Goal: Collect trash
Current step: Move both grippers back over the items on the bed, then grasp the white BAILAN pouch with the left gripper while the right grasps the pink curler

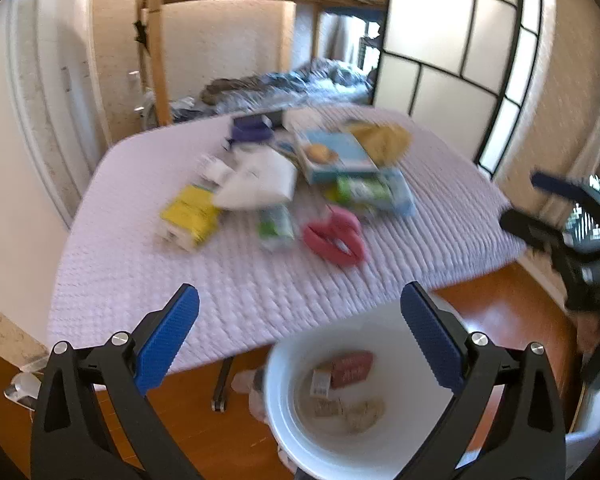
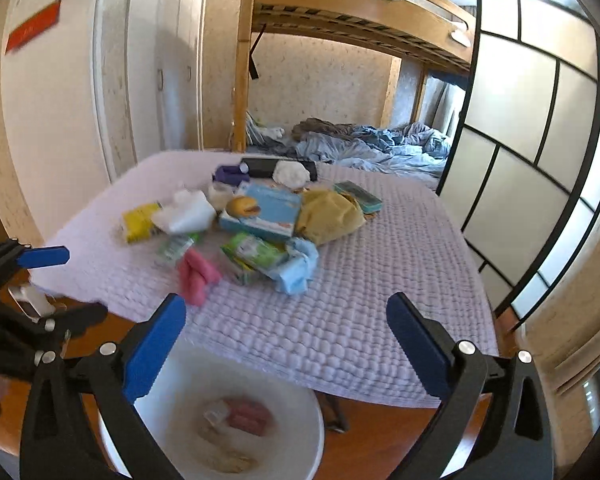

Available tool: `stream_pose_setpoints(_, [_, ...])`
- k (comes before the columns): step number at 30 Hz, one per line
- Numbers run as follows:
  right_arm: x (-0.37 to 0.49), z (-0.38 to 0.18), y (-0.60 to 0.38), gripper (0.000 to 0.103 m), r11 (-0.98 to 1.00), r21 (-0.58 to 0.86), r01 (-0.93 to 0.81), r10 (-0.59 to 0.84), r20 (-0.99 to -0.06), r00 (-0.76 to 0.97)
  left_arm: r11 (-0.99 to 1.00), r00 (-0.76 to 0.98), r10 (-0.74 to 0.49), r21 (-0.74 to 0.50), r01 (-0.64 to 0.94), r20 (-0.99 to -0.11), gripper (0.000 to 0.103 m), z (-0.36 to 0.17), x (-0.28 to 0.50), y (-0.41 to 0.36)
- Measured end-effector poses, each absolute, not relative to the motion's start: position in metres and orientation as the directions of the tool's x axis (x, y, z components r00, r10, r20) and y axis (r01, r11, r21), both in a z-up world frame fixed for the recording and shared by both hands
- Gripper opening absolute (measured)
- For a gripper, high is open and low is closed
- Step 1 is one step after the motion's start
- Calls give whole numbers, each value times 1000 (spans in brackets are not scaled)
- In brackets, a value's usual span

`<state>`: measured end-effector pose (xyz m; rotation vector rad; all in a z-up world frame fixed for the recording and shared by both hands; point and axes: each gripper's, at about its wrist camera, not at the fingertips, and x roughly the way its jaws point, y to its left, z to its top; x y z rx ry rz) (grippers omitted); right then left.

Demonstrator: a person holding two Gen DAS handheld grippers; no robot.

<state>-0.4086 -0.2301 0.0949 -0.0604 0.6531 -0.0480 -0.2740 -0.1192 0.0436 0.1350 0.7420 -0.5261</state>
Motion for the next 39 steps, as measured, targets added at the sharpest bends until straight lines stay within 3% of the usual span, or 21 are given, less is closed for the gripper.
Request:
stream_pose_setpoints(7, [-388,96,-213,99,999,-51,2,-32,-591,806,879,667,-413,-82,469,-620,102,60,-251,-104])
stream_pose_setpoints(10, [-370,89,-215,99,1000,-21,-4,-11,-639,769,884,656,-390,-63,462,-646,102,56,-238,-104])
stream_pose_setpoints(20, [-340,65,-198,99,998,34,-60,67,-671,739,887,589,-369,-84,454,-719,102,30,-190,-91])
stream_pose_setpoints(29, [-311,30,-171,97,995,52,-91,100,-712,695,789,463,-506,-174,589,-728,102,27,-155,-118])
stream_pose_setpoints(39, [-279,-8,-163,78,995,67,-67,95,-749,656,709,321,-567,-251,659,-759,101,12,-104,-151])
